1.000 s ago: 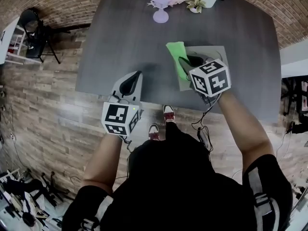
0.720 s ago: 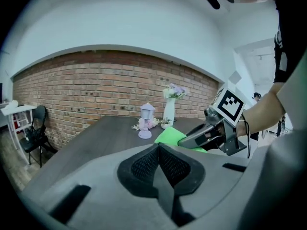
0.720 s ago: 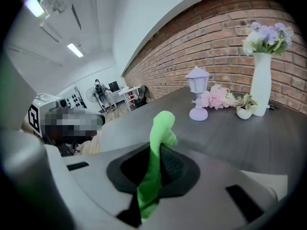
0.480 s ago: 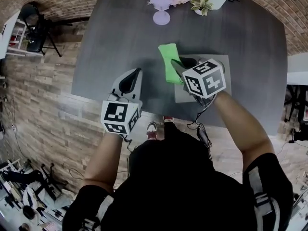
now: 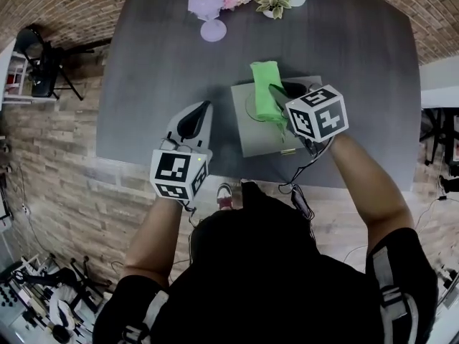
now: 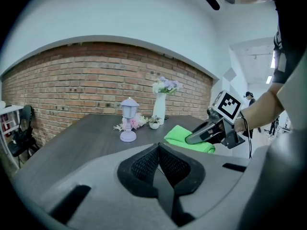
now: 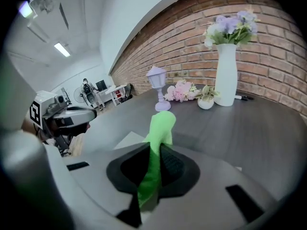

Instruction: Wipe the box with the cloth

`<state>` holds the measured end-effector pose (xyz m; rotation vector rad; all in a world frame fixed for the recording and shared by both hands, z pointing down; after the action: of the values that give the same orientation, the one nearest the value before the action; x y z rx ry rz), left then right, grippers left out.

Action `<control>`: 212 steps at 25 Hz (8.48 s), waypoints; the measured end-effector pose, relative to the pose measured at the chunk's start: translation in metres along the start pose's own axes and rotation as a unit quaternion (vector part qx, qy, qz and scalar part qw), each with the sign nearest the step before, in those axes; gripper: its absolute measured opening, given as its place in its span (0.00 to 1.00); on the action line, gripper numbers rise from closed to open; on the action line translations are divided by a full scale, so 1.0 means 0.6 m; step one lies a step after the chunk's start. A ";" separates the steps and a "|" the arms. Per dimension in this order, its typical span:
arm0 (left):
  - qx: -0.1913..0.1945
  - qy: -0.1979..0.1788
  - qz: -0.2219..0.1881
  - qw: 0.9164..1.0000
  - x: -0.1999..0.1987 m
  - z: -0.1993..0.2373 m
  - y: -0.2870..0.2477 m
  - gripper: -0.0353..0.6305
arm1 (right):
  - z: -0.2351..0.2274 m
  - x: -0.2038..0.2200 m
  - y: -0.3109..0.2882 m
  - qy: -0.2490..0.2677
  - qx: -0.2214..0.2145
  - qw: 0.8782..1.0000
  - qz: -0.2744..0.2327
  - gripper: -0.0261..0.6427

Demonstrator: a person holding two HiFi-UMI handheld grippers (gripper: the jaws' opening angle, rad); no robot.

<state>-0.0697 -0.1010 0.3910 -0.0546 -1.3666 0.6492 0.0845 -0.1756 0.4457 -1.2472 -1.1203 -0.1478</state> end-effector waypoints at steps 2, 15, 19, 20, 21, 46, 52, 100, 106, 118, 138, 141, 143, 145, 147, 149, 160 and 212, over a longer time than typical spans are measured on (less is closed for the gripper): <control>0.008 -0.003 0.004 1.000 0.003 -0.010 -0.010 0.06 | -0.019 0.012 0.013 -0.005 0.012 1.000 0.002 0.09; 0.056 -0.022 0.020 0.998 0.007 -0.059 -0.058 0.07 | -0.136 0.088 0.103 -0.041 0.099 0.994 0.020 0.09; 0.064 -0.025 0.022 0.997 0.006 -0.063 -0.069 0.07 | -0.167 0.104 0.126 -0.052 0.121 0.991 0.024 0.09; 0.065 -0.025 0.023 0.997 0.007 -0.064 -0.069 0.07 | -0.173 0.108 0.131 -0.054 0.126 0.990 0.025 0.09; 0.066 -0.025 0.024 0.997 0.008 -0.063 -0.069 0.07 | -0.178 0.111 0.135 -0.055 0.131 0.990 0.027 0.09; 0.022 -0.005 -0.011 1.000 0.027 -0.010 0.122 0.07 | -0.016 0.043 0.164 -0.017 0.129 0.992 -0.005 0.09; 0.010 0.000 -0.027 1.000 0.031 -0.001 0.176 0.07 | 0.093 0.003 0.115 -0.001 0.074 0.997 -0.018 0.09; 0.069 -0.004 0.022 0.997 0.031 -0.058 -0.104 0.07 | -0.189 0.206 0.207 -0.132 0.156 0.978 0.038 0.09; 0.076 -0.018 0.022 0.997 0.017 -0.070 -0.094 0.07 | -0.197 0.194 0.231 -0.129 0.170 0.977 0.024 0.09; 0.057 -0.023 -0.006 0.998 0.008 -0.036 0.057 0.07 | -0.051 0.073 0.210 -0.084 0.130 0.988 -0.024 0.09; 0.017 -0.011 -0.009 1.000 0.066 0.024 0.238 0.07 | 0.286 0.001 0.043 -0.049 -0.026 0.998 -0.035 0.09; 0.019 -0.012 -0.006 1.000 0.068 0.018 0.224 0.07 | 0.269 0.015 0.040 -0.056 -0.023 0.998 -0.031 0.09; 0.021 -0.011 -0.002 1.000 0.071 0.011 0.212 0.07 | 0.252 0.027 0.043 -0.063 -0.020 0.997 -0.027 0.09; 0.025 -0.011 0.004 1.000 0.073 0.002 0.195 0.07 | 0.234 0.041 0.049 -0.068 -0.016 0.997 -0.022 0.09; 0.031 -0.011 0.008 0.999 0.072 -0.011 0.171 0.07 | 0.213 0.054 0.054 -0.070 -0.011 0.997 -0.017 0.09; 0.041 -0.011 0.009 0.999 0.070 -0.028 0.143 0.07 | 0.190 0.067 0.062 -0.072 -0.006 0.997 -0.013 0.09; 0.066 -0.014 0.032 0.997 0.071 -0.096 0.005 0.07 | 0.021 0.155 0.147 -0.083 0.040 0.996 0.000 0.09; 0.133 -0.087 -0.123 0.980 -0.051 -0.129 0.387 0.07 | 0.314 0.006 0.498 -0.017 0.252 0.951 -0.179 0.09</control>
<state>-0.0929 0.1018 0.2528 0.3891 -1.4145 0.6330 0.1654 0.0910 0.2280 -0.5881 -1.3065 -0.1036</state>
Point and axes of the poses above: the fingertips, and each gripper's own axes: y backward along the fingers, z to its left, x out of its underside, the point moved 2 cm from there along y, backward along the fingers, and after that the axes turned 9 degrees about y, right-handed, at the moved point
